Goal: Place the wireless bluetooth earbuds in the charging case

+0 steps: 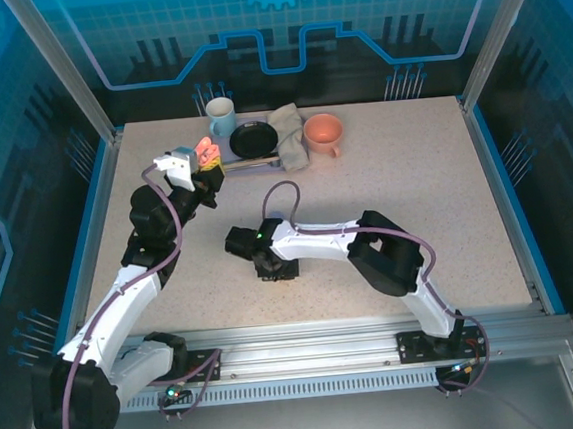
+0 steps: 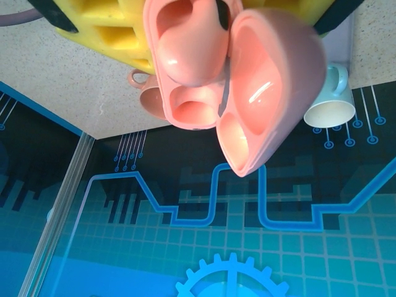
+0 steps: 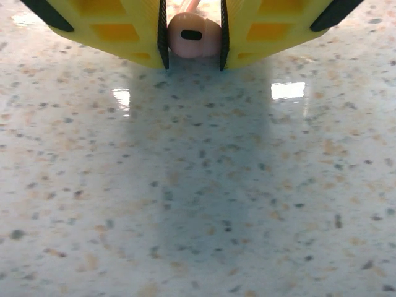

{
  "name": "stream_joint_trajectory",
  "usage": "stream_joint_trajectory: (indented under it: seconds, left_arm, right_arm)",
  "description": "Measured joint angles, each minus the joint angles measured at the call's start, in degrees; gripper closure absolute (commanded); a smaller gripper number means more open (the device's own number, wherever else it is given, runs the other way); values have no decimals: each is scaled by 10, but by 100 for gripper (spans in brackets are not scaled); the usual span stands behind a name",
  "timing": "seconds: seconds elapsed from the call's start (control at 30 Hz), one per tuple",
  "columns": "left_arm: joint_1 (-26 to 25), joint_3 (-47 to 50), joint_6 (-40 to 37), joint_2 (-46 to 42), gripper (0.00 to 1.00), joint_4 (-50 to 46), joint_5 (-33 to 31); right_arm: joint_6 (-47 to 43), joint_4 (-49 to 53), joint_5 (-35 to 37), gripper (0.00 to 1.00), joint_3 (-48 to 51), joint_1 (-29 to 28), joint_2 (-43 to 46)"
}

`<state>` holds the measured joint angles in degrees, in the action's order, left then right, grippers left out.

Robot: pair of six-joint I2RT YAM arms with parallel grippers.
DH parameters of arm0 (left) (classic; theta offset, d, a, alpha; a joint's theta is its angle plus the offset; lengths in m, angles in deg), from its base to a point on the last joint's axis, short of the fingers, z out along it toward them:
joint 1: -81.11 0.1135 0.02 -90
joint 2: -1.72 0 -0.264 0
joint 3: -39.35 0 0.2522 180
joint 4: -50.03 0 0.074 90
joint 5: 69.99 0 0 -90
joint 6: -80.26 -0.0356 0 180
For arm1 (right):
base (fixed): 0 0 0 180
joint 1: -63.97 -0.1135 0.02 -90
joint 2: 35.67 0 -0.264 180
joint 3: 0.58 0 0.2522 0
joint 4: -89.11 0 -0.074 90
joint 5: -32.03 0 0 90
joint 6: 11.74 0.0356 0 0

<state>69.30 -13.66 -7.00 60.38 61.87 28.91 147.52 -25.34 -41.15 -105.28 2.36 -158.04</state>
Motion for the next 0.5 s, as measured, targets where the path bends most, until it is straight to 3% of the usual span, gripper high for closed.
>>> stream_joint_trajectory:
  seconds: [0.27,0.5]
  left_arm:
    - [0,0,4,3,100,0,17]
    - [0,0,3,5,100,-5,54]
  right_arm:
    - [-6,0,38,73,90,37,64]
    - [-64,-24,84,73,156,105,177]
